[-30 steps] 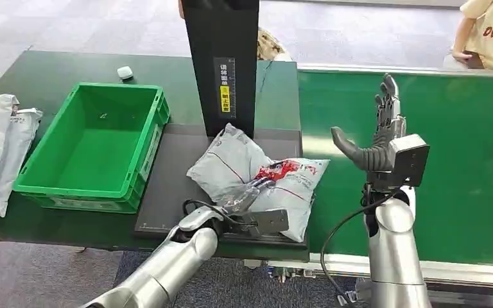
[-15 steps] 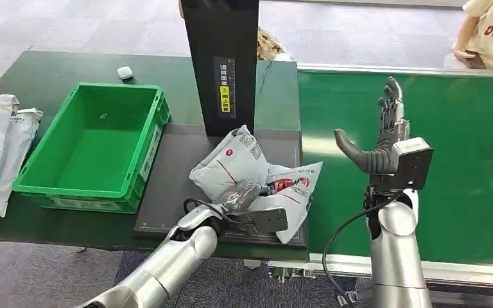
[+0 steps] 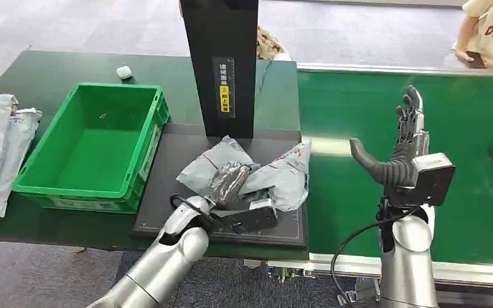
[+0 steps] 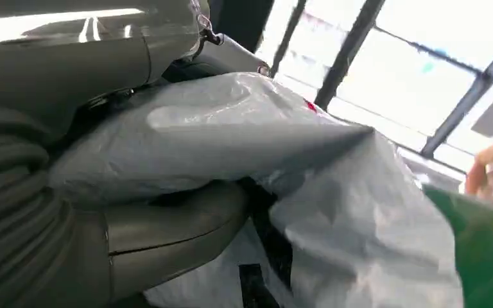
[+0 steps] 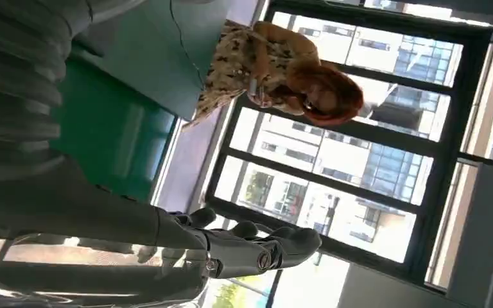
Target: Moved the parcel from conveyor to table for the left to box.
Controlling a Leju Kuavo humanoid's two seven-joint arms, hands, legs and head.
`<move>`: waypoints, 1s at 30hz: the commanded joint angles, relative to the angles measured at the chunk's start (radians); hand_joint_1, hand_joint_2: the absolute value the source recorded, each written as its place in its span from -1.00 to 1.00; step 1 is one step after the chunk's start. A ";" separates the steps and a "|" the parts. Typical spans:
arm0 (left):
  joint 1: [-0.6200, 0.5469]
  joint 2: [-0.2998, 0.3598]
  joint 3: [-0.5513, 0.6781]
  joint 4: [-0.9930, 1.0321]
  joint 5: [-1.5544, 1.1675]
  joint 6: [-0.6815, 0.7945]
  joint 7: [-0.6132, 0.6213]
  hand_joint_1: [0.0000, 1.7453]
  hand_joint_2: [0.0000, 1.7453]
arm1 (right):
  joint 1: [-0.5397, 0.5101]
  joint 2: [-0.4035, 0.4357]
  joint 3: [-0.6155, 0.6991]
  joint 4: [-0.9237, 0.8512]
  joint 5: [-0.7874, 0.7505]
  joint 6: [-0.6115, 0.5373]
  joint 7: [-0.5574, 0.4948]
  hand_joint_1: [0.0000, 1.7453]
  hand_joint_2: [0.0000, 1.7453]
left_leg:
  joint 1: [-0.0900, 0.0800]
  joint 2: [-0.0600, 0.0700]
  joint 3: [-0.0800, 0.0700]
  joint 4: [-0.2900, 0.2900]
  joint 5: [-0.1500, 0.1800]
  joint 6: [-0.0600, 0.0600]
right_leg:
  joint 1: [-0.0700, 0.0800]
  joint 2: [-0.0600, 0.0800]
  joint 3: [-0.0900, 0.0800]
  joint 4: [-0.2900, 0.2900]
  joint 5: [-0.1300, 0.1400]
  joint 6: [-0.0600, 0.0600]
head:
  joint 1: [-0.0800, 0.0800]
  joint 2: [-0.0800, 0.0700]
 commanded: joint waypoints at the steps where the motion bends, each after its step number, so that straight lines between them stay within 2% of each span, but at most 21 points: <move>1: -0.008 0.103 0.048 -0.210 -0.033 0.024 0.008 1.00 1.00 | 0.021 -0.021 -0.041 -0.022 -0.004 0.003 0.004 -1.00 1.00 | 0.000 0.002 0.002 -0.001 -0.001 -0.001 | 0.001 0.001 0.002 -0.001 -0.001 -0.001 | 0.000 0.000; 9: -0.004 0.101 0.048 -0.208 -0.035 0.022 0.008 1.00 1.00 | 0.019 -0.019 -0.040 -0.020 -0.004 0.003 0.004 -1.00 1.00 | 0.000 0.001 0.001 -0.001 0.000 0.000 | 0.000 0.000 0.001 -0.001 0.000 -0.001 | 0.000 0.000; 10: 0.003 0.103 0.070 -0.239 -0.050 0.075 -0.007 1.00 1.00 | 0.024 -0.024 -0.044 -0.024 -0.004 0.003 0.004 -1.00 1.00 | 0.000 0.001 0.002 -0.001 -0.001 0.000 | 0.000 0.000 0.002 -0.001 0.000 -0.001 | 0.000 0.000; 13: 0.019 0.153 0.112 -0.392 -0.051 0.098 -0.009 1.00 1.00 | 0.043 -0.043 -0.059 -0.034 -0.012 -0.001 -0.002 -1.00 1.00 | 0.001 0.001 0.003 -0.001 -0.001 -0.001 | 0.001 0.000 0.003 -0.001 -0.001 -0.002 | 0.000 0.000; 16: 0.055 0.203 0.200 -0.562 -0.104 0.121 0.025 1.00 1.00 | 0.083 -0.050 -0.082 -0.064 -0.022 -0.002 -0.015 -1.00 1.00 | 0.001 0.001 0.000 0.000 -0.001 -0.001 | 0.001 0.001 0.000 0.000 0.000 -0.001 | 0.000 0.000; 20: 0.060 0.219 0.322 -0.657 -0.158 0.184 0.047 1.00 1.00 | 0.117 -0.047 -0.094 -0.091 -0.023 -0.002 -0.023 -1.00 1.00 | 0.001 0.003 0.004 -0.001 -0.002 -0.001 | 0.002 0.002 0.003 -0.001 -0.002 -0.002 | 0.000 0.000; 22: 0.043 0.225 0.371 -0.674 -0.174 0.209 0.063 1.00 1.00 | 0.128 -0.047 -0.097 -0.103 -0.023 -0.003 -0.023 -1.00 1.00 | 0.001 0.003 0.004 -0.001 -0.002 -0.002 | 0.002 0.002 0.003 -0.001 -0.002 -0.003 | 0.000 0.000; 23: 0.020 0.227 0.423 -0.675 -0.221 0.275 0.107 1.00 1.00 | 0.128 -0.043 -0.099 -0.109 -0.024 -0.005 -0.025 -1.00 1.00 | 0.001 0.002 0.000 0.000 -0.001 -0.001 | 0.002 0.001 0.000 0.000 -0.001 -0.002 | 0.000 0.000; 27: -0.032 0.232 0.540 -0.663 -0.262 0.322 0.140 1.00 1.00 | 0.111 -0.036 -0.088 -0.101 -0.027 -0.003 -0.023 -1.00 1.00 | 0.002 0.004 0.003 0.000 -0.002 -0.002 | 0.003 0.003 0.001 0.001 -0.002 -0.003 | 0.000 0.000; 30: -0.075 0.247 0.583 -0.586 -0.277 0.309 0.161 1.00 1.00 | 0.094 -0.029 -0.076 -0.088 -0.022 -0.003 -0.021 -1.00 1.00 | 0.002 0.003 0.001 0.000 -0.001 -0.002 | 0.003 0.003 0.000 0.000 -0.001 -0.002 | 0.000 0.000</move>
